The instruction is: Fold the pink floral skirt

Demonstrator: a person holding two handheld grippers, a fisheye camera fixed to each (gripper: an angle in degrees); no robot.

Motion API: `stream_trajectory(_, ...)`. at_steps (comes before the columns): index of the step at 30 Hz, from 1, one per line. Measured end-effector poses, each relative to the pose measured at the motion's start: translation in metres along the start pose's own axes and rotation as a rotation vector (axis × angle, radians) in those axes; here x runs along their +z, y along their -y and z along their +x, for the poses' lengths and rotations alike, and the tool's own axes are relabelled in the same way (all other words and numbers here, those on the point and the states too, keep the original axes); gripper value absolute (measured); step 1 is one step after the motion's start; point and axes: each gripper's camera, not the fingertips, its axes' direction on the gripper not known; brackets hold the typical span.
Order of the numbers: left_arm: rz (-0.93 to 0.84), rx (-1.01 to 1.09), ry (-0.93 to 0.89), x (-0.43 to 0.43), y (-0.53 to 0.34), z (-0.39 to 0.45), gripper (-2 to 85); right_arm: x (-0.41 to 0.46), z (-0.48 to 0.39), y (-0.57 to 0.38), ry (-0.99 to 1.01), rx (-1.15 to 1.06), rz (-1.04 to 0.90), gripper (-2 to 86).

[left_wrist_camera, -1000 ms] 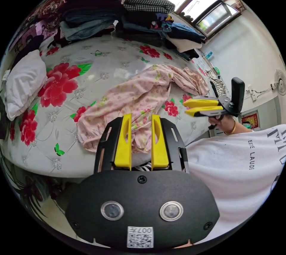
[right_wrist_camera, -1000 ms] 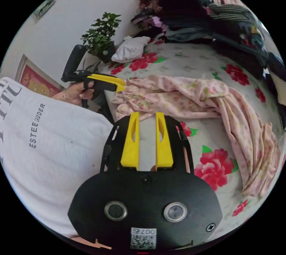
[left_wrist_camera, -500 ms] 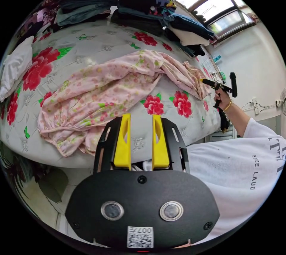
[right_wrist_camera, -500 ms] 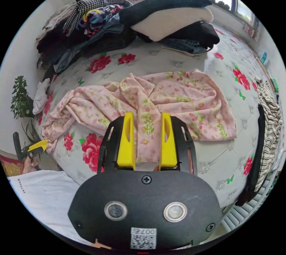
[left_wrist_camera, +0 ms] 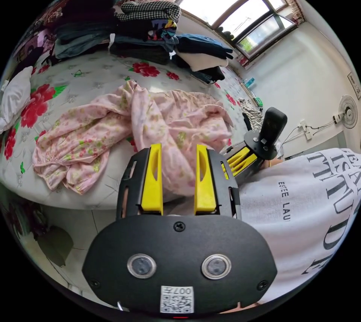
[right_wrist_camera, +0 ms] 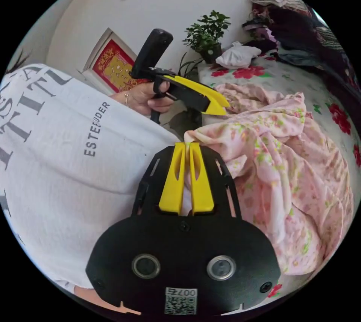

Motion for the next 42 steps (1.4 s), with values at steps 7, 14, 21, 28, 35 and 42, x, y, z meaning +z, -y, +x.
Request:
stream_trajectory(7,-0.108,-0.052,0.096,0.035,-0.031,0.027,13.4,0.0,0.006,-0.011,-0.052,-0.017,-0.087,4.1)
stream_trajectory(14,-0.157,-0.061,0.152,0.063,-0.04,0.025,13.6,-0.128,0.113,-0.116,-0.627,0.645,0.093,6.2)
stream_trajectory(21,-0.239,0.093,0.412,0.114,-0.035,0.039,2.5,-0.174,0.176,-0.163,-0.75,1.029,-0.048,7.6)
stream_trajectory(28,-0.205,-0.027,0.323,0.086,-0.03,0.009,-0.9,-0.201,0.2,-0.123,-0.679,0.953,-0.085,0.4)
stream_trajectory(35,0.196,-0.278,0.297,-0.022,-0.067,0.03,-1.0,-0.366,0.147,-0.121,-0.51,0.635,0.494,-0.2)
stream_trajectory(42,0.461,-0.374,0.351,-0.064,-0.168,0.125,-1.0,-0.482,0.124,-0.188,-0.315,0.529,0.673,-0.3)
